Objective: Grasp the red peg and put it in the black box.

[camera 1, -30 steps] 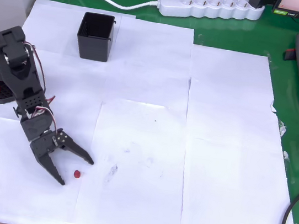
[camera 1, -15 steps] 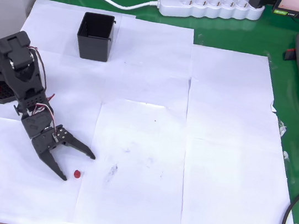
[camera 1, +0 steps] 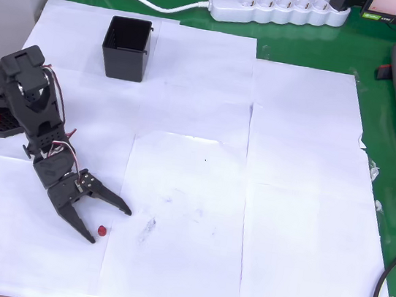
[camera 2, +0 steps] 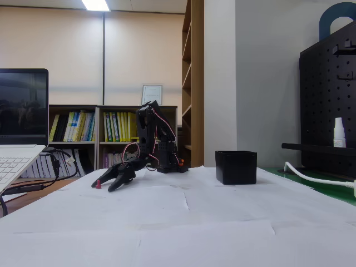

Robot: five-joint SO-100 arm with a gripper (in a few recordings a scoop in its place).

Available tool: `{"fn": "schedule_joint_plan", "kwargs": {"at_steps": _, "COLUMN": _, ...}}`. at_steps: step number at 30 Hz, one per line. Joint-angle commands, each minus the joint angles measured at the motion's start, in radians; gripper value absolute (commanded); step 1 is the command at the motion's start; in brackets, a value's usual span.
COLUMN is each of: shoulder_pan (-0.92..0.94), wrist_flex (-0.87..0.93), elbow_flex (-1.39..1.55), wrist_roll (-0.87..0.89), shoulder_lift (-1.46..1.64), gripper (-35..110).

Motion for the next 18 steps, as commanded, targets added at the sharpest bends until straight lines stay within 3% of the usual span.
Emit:
{"fn": "schedule_joint_plan", "kwargs": {"at_steps": 1, "shoulder_pan": -0.002, "wrist_flex": -0.009, "elbow_flex": 0.011, "wrist_roll": -0.017, "shoulder_lift": 0.02, "gripper": 32}}
{"fn": "schedule_joint_plan", "kwargs": {"at_steps": 9, "shoulder_pan": 0.0, "wrist_flex": -0.006, "elbow_flex": 0.005, "wrist_roll": -0.02, "shoulder_lift": 0.017, "gripper": 0}}
{"fn": "schedule_joint_plan", "kwargs": {"at_steps": 18, "shoulder_pan": 0.002, "wrist_flex": -0.006, "elbow_flex": 0.005, "wrist_roll": -0.021, "shoulder_lift": 0.017, "gripper": 0}}
